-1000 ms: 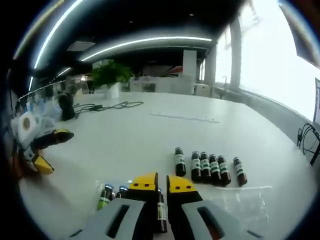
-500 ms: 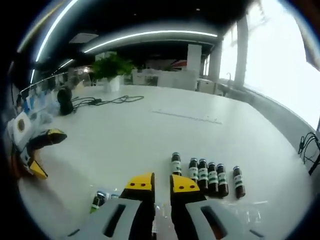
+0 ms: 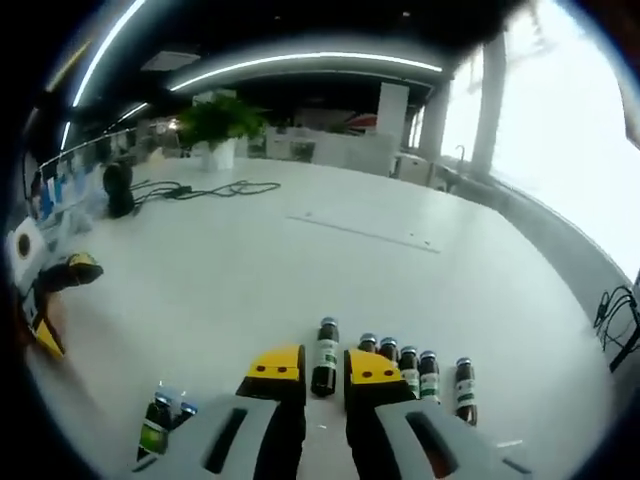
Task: Grip medicine bottles put into box
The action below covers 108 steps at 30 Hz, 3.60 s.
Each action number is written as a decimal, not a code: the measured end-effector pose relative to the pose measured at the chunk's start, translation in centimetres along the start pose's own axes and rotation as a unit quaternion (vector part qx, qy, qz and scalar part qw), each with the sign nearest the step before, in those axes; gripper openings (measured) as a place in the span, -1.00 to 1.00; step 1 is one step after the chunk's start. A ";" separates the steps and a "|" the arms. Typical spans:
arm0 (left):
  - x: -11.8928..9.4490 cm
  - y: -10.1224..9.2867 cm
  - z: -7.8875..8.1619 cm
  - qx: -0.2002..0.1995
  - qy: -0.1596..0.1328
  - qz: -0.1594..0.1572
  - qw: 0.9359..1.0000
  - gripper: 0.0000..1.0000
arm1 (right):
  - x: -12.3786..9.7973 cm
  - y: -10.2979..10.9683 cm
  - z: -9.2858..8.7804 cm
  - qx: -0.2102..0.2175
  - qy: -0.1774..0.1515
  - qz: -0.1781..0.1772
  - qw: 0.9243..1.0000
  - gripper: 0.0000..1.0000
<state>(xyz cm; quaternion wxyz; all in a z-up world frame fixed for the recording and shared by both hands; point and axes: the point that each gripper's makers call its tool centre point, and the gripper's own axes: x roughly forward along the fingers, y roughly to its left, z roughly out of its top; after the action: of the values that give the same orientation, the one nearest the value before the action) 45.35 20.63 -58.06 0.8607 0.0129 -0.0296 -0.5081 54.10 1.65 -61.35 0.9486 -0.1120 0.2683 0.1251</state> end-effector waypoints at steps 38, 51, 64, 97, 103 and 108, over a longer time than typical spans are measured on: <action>0.1 -0.3 0.1 -0.003 0.000 -0.004 1.000 -0.02 | 3.5 0.2 -1.5 0.000 0.031 0.011 0.999 -0.84; 0.1 -0.2 0.0 -0.006 -0.001 -0.003 1.000 -0.02 | 1.1 0.0 1.3 0.000 -0.011 -0.002 1.000 -0.85; 0.1 -0.3 0.0 0.000 0.001 -0.002 1.000 -0.02 | -1.5 1.3 2.4 0.060 -0.027 0.039 0.997 -0.85; 0.1 -0.3 0.0 0.002 0.003 -0.002 1.000 -0.02 | -6.0 1.8 -2.6 0.050 -0.001 0.013 0.999 -0.85; 0.1 -0.4 0.0 0.002 0.003 -0.002 1.000 -0.02 | -6.3 1.6 -3.6 0.033 0.001 0.006 0.999 -0.85; 0.1 -0.5 0.0 0.002 0.003 -0.003 1.000 -0.02 | -6.0 1.9 -4.3 0.027 0.009 0.008 1.000 -0.85</action>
<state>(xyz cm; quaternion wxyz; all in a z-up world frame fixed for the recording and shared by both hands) 44.99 20.34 -58.04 0.8591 0.0164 -0.0280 -0.5107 46.46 1.16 -61.99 0.9478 -0.0851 0.2807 0.1247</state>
